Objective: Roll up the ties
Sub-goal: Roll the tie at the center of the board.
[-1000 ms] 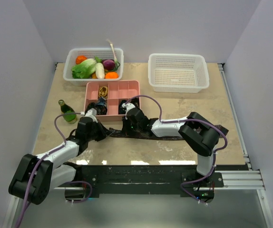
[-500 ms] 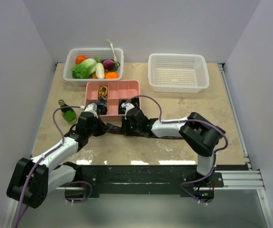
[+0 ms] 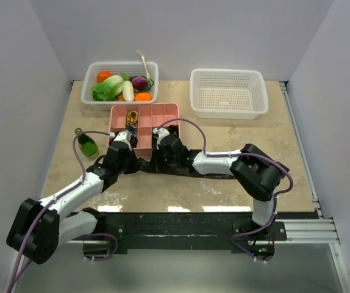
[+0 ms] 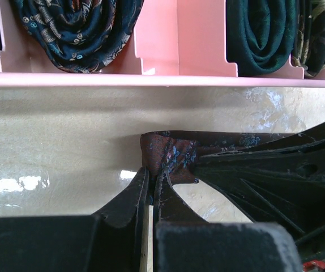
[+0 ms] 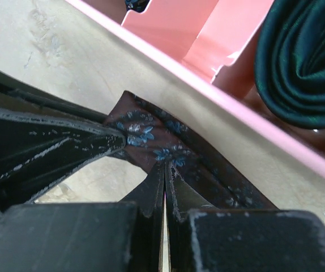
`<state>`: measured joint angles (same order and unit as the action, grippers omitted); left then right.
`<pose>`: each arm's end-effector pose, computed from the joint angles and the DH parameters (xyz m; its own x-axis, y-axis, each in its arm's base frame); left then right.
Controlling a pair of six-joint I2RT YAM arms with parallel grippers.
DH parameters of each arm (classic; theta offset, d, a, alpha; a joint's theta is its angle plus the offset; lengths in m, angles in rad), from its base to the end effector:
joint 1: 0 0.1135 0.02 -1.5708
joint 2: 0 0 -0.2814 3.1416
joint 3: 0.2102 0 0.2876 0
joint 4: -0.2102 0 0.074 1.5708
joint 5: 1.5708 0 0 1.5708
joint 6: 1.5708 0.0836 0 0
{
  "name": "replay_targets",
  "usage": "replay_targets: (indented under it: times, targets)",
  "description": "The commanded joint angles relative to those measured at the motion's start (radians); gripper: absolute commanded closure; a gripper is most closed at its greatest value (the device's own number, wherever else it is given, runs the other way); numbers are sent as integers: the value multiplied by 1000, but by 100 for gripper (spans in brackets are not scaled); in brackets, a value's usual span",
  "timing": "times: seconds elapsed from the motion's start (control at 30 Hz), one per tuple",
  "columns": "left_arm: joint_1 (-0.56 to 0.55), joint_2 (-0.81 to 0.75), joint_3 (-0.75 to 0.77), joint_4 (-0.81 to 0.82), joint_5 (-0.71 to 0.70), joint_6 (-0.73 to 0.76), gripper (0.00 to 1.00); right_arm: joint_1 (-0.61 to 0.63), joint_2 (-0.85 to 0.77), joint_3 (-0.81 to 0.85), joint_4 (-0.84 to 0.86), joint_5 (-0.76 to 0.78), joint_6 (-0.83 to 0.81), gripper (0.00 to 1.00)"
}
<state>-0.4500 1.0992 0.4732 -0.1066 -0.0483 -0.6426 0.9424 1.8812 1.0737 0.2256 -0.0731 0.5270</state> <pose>0.2470 -0.1148 0.1427 -0.7231 -0.3155 -0.6145 -0.0390 0.9068 -0.4197 0.2744 0.3880 0.1332 -0.7031 -0.1142 -0.7019 -0.5658 0.6877 0.4549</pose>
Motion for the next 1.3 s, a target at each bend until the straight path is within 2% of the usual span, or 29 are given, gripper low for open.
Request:
replay_targets:
  times: [0.0, 0.7, 1.27]
  targets:
    - [-13, -1, 54, -10, -45, 12, 100, 9, 41, 45, 46, -27, 13, 100]
    - [-108, 83, 99, 47, -10, -9, 100, 12, 108, 57, 149, -42, 70, 100]
    - [-150, 143, 120, 91, 8, 6, 100, 12, 99, 20, 256, -142, 99, 100]
